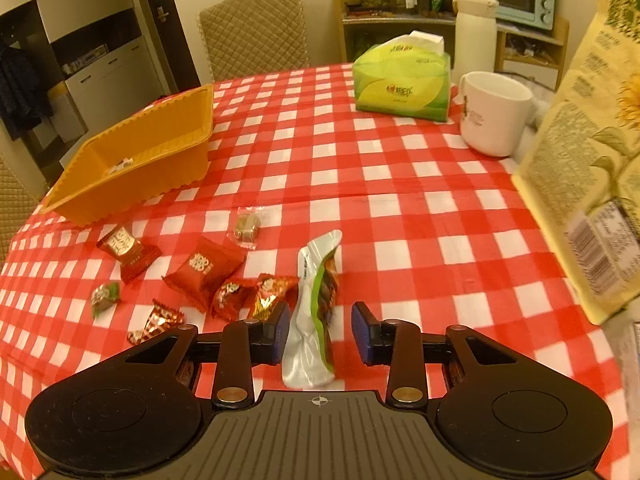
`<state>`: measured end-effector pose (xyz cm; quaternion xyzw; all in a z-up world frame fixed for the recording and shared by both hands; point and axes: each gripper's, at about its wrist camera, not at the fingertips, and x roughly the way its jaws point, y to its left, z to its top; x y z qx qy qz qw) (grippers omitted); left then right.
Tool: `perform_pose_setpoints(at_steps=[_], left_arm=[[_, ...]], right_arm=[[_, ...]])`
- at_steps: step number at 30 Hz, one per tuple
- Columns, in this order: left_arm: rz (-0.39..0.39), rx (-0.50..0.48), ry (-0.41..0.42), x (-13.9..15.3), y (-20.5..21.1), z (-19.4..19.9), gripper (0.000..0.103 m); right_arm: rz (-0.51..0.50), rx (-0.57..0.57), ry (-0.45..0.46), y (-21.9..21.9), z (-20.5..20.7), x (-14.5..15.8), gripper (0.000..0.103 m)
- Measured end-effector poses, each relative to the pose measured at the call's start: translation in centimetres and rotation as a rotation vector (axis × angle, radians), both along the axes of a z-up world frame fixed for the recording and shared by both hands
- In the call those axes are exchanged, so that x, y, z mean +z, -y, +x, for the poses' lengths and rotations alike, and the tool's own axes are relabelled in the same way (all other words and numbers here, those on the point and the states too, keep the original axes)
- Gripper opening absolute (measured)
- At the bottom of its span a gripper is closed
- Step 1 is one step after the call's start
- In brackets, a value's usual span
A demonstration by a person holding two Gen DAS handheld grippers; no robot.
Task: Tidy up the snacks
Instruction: 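Grasp the silver-green pouch with the right tool while the left tool grasps the green-wrapped candy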
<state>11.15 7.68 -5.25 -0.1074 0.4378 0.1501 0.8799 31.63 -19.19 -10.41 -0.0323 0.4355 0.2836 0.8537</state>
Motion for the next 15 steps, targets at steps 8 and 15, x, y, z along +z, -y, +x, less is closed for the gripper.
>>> perform_pose_setpoints(at_steps=[8, 15], left_arm=[[0.009, 0.026, -0.02, -0.5, -0.3, 0.8, 0.076], [0.009, 0.021, -0.03, -0.9, 0.0, 1.9, 0.076]], right_arm=[[-0.001, -0.006, -0.044, -0.8, 2.0, -1.7, 0.026], [0.026, -0.004, -0.08, -1.0, 2.7, -2.4, 0.025]])
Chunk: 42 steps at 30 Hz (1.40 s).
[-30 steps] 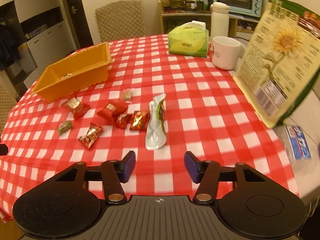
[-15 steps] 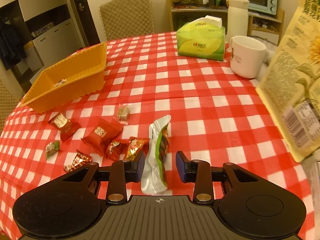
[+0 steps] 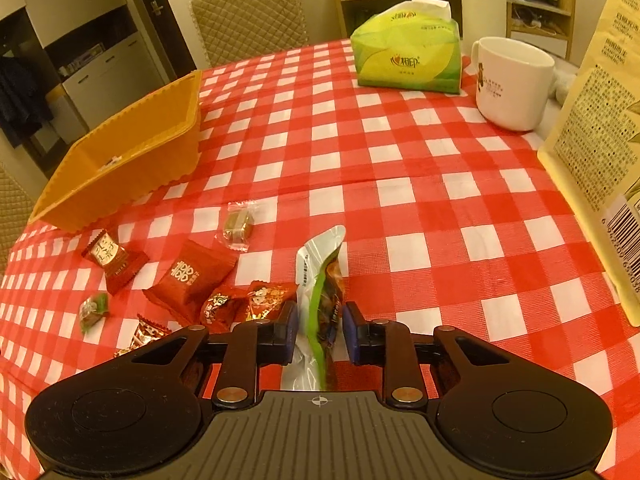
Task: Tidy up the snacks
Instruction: 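Grasp the silver-green pouch with the right tool while the left tool grasps the green-wrapped candy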
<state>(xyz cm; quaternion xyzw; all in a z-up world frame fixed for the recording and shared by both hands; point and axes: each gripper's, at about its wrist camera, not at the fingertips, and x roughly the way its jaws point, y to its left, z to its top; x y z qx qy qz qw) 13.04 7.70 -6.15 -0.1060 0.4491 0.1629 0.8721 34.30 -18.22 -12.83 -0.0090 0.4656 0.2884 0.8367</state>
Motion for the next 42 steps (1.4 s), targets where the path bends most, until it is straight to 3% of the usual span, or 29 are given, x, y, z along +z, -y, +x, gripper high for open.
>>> perform_pose_setpoints(at_steps=[16, 22, 26, 31, 36, 42], left_arm=[[0.029, -0.09, -0.019, -1.9, 1.1, 3.5, 0.069], [0.08, -0.196, -0.041, -4.0, 2.2, 6.1, 0.058], [0.11, -0.264, -0.054, -5.0, 2.8, 7.7, 0.058], [0.134, -0.317, -0.072, -6.0, 3.0, 9.4, 0.045], [0.122, -0.319, -0.081, -6.3, 2.7, 10.2, 0.041], [0.092, -0.326, -0.093, -6.5, 2.9, 10.5, 0.021]], right_arm=[[0.038, -0.04, 0.001, 1.5, 0.2, 0.5, 0.023], [0.051, -0.082, 0.009, 3.2, 0.4, 1.4, 0.023], [0.05, -0.105, 0.008, 4.2, 0.5, 1.5, 0.023], [0.052, -0.124, 0.003, 5.2, 0.3, 1.5, 0.023], [0.058, -0.136, 0.003, 6.0, 0.1, 1.6, 0.023], [0.062, -0.143, 0.009, 6.5, 0.1, 2.0, 0.023]])
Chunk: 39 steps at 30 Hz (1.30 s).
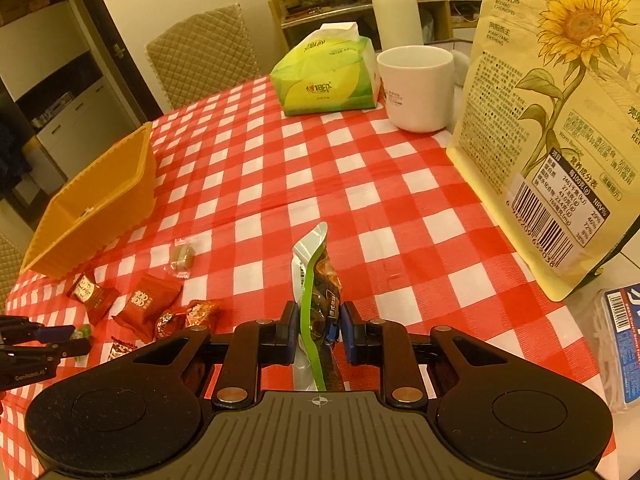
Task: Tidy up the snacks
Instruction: 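Grasp the silver-green pouch with the right tool while the left tool grasps the green-wrapped candy, then carry both snacks into the orange tray and open both tools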
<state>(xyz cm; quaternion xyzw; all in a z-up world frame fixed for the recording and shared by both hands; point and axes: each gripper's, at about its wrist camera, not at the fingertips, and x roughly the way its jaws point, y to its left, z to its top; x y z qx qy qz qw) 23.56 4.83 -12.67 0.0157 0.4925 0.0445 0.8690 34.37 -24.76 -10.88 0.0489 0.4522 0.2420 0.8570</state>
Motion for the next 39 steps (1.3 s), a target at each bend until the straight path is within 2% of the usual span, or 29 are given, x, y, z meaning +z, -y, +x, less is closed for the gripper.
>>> perform_pose_setpoints(at_steps=[9, 19, 30, 39], left_arm=[[-0.006, 0.04, 0.024, 1.1, -0.2, -0.8, 0.018], [-0.023, 0.151, 0.105, 4.9, -2.9, -3.3, 0.018], [0.004, 0.282, 0.215, 10.0, -7.9, -3.7, 0.018], [0.019, 0.341, 0.252, 12.0, -11.3, -1.2, 0.018]], right_arm=[[0.015, 0.035, 0.019, -0.9, 0.2, 0.8, 0.023], [0.055, 0.143, 0.04, -4.5, 1.4, 2.3, 0.023], [0.131, 0.319, 0.093, -12.5, 4.0, 5.4, 0.023], [0.168, 0.425, 0.119, -20.4, 6.4, 6.7, 0.023]])
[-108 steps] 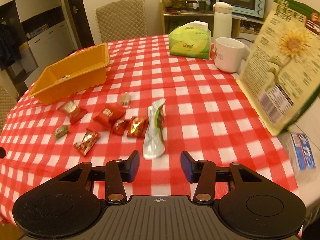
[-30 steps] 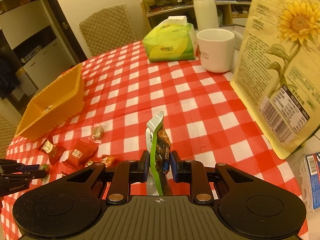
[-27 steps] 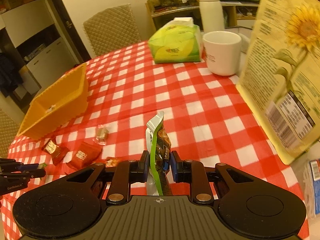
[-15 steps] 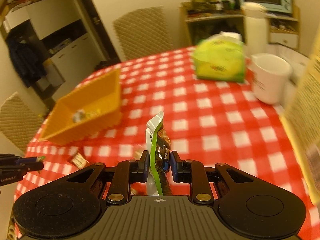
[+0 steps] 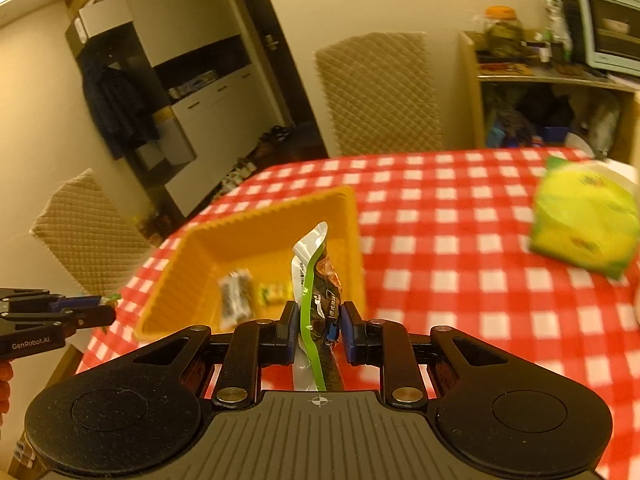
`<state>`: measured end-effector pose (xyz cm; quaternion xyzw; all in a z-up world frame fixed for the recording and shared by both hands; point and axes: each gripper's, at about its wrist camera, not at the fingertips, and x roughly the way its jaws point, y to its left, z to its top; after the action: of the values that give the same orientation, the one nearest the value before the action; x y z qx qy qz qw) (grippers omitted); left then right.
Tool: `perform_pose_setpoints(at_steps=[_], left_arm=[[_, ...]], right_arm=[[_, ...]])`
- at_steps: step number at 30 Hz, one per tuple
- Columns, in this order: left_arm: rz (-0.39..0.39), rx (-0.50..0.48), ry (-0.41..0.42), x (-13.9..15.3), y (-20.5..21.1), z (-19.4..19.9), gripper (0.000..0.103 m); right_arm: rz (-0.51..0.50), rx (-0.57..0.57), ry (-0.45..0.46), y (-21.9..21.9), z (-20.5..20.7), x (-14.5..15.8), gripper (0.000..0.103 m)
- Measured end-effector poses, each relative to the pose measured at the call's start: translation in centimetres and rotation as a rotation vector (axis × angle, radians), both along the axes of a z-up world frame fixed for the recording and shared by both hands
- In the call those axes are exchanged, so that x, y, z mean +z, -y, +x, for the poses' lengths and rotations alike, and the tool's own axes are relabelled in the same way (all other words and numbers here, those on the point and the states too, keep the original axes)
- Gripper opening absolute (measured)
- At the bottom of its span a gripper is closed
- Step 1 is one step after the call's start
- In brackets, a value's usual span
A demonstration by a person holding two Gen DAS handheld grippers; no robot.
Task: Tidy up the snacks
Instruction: 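Carry both snacks into the orange tray and open both tools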
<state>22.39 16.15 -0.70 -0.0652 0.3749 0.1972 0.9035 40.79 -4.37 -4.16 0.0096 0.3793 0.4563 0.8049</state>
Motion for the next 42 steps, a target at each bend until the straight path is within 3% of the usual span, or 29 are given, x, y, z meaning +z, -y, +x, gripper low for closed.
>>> perform_pose_setpoints(at_steps=[9, 23, 32, 42], left_arm=[[0.005, 0.051, 0.009, 0.2, -2.7, 3.5, 0.018], [-0.022, 0.086, -0.035, -2.2, -5.3, 6.0, 0.018], [-0.032, 0.092, -0.05, -3.0, -6.0, 6.5, 0.018], [-0.027, 0.089, -0.058, -3.2, -6.1, 7.2, 0.018]], right_arm=[[-0.037, 0.021, -0.002, -6.6, 2.9, -1.5, 0.023], [-0.128, 0.029, -0.003, -12.9, 5.5, -5.1, 0.023], [-0.153, 0.027, 0.028, -13.8, 5.4, -6.4, 0.023], [-0.102, 0.003, -0.016, -11.8, 6.0, -4.9, 0.023]])
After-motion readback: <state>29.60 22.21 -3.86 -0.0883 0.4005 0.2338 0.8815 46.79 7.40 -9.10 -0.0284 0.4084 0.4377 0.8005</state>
